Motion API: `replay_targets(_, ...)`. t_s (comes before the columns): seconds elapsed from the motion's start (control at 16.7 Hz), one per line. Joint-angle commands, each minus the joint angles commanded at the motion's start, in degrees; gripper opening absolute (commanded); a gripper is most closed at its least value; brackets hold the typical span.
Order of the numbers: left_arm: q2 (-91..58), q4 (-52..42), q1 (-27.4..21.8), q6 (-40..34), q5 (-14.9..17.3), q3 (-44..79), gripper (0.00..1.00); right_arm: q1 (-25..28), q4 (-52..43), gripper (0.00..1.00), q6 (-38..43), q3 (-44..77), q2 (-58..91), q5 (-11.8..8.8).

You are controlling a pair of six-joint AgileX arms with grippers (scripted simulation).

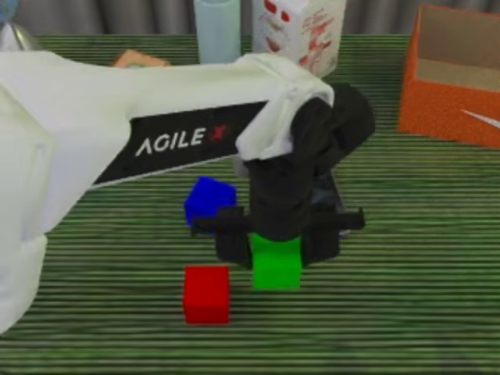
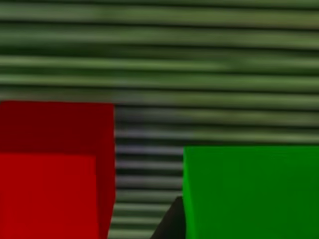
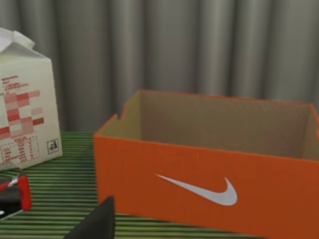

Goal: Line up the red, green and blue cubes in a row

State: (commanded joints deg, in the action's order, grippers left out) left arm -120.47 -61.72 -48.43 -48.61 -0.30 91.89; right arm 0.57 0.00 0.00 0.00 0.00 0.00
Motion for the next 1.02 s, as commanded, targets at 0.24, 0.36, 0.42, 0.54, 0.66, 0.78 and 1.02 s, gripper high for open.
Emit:
replay_targets(0.24,-2.1,7.4,-0.3,0.1,0.0,-5.1,0.0,0.0,0.0,1.0,0.0,0.0,0.0,0.0)
replay_targets(0.36,-2.5,8.5,-0.3,0.1,0.0,-6.0,0.0,0.0,0.0,1.0,0.0,0.0,0.0,0.0)
replay_targets(0.42,-2.5,8.5,-0.3,0.1,0.0,-6.0,0.0,0.0,0.0,1.0,0.0,0.0,0.0,0.0)
replay_targets(0.54,-2.5,8.5,-0.3,0.1,0.0,-6.0,0.0,0.0,0.0,1.0,0.0,0.0,0.0,0.0)
replay_targets(0.66,-2.5,8.5,-0.3,0.1,0.0,-6.0,0.15,0.0,0.0,1.0,0.0,0.0,0.0,0.0)
replay_targets(0.78,-2.5,8.5,-0.3,0.1,0.0,-6.0,0.3,0.0,0.0,1.0,0.0,0.0,0.0,0.0)
replay_targets(1.02,-2.5,8.5,-0.3,0.1,0.0,-6.0,0.6,0.0,0.0,1.0,0.0,0.0,0.0,0.0)
